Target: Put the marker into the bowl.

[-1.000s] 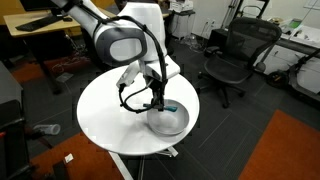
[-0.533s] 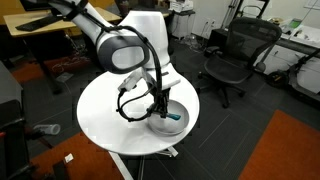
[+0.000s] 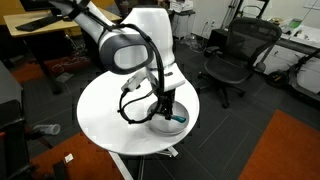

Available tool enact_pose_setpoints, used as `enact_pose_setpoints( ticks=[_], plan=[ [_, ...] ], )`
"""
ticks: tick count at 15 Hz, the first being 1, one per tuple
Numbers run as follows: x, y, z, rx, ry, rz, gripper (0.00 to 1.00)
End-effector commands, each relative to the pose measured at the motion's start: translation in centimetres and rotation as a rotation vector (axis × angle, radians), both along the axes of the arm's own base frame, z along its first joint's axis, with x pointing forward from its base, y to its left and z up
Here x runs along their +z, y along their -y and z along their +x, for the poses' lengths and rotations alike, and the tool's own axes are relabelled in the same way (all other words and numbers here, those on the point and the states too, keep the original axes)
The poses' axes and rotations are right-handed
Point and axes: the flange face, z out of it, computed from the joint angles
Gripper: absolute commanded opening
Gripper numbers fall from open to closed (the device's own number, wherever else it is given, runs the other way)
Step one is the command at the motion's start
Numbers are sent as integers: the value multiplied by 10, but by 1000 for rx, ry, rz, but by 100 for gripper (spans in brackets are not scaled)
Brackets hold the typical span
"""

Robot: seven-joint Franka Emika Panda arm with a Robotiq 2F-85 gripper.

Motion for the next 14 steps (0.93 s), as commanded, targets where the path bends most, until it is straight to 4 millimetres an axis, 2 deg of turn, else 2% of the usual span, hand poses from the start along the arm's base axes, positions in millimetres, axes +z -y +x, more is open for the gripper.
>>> enact_pose_setpoints(
  ticks=[1, 2, 3, 5, 10, 14],
  plan=[
    [7, 6, 9, -34, 37, -7, 5],
    [9, 5, 11, -33, 40, -7, 44],
    [11, 5, 12, -30, 40, -9, 46],
    [15, 4, 15, -25, 46, -8, 58],
    [25, 5, 19, -18, 58, -19, 97],
    [27, 6, 23, -16, 68, -21, 100]
  ],
)
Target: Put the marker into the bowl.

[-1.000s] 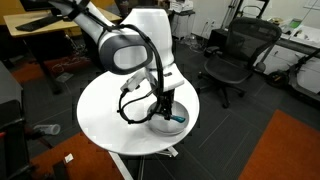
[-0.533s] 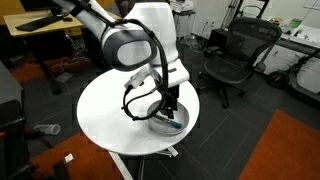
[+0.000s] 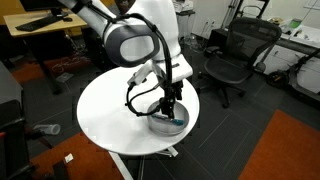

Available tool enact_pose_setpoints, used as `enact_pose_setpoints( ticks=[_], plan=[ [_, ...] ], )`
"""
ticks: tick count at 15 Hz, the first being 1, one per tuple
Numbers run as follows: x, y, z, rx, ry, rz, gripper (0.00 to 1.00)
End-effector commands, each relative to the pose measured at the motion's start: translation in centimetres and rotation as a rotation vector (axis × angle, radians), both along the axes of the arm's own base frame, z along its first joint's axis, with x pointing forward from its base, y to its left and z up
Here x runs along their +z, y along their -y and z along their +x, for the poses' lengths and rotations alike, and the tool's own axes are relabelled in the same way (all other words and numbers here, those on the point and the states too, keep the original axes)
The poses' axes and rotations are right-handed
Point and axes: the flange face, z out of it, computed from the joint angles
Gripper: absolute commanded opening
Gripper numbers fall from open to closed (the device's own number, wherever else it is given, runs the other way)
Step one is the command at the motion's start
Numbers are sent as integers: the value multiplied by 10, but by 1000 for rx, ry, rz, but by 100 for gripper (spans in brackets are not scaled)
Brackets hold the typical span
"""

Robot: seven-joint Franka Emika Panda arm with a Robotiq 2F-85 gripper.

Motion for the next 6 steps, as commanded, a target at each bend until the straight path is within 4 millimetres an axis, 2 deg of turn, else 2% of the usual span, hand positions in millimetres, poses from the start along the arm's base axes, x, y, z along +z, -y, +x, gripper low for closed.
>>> enact_pose_setpoints(
  ticks=[1, 6],
  plan=[
    [7, 1, 5, -7, 16, -8, 100],
    [-1, 1, 2, 2, 0, 0, 100]
  ],
)
